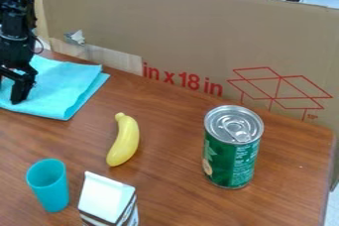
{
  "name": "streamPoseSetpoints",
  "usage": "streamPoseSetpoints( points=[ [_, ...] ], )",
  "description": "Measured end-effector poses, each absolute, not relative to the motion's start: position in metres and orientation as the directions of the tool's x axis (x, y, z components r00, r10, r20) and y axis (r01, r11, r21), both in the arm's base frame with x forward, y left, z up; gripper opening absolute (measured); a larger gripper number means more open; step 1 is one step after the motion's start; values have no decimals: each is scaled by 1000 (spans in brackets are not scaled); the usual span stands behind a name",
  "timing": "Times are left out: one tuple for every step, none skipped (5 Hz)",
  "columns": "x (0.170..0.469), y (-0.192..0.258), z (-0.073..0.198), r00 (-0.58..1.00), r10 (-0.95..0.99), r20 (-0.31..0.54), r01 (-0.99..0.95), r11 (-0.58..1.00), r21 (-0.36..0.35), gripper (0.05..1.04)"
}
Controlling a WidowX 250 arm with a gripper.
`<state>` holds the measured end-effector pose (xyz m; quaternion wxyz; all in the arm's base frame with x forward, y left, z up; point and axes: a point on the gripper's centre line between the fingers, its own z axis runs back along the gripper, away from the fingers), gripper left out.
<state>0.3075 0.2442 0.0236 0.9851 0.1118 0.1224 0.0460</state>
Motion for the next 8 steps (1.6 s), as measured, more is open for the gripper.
streamPoseSetpoints(
  points=[
    [311, 247, 26, 963, 103, -249, -46, 973, 227, 1001],
    [311, 239, 31, 973, 81, -215, -39, 981, 192, 1001],
    [312, 227, 57, 992, 29, -124, -10, 990, 144, 1001],
    [302, 217, 88, 997, 17, -72, -7, 989, 149, 1001],
    [285, 210, 106, 996, -4, -86, 18, 987, 160, 1001],
    [259, 195, 117, 988, -18, -152, 39, 990, 134, 1001],
    [234, 175, 122, 982, -41, -183, 57, 995, 83, 1001],
    [219, 145, 135, 982, -76, -175, 89, 994, 66, 1001]
  ],
)
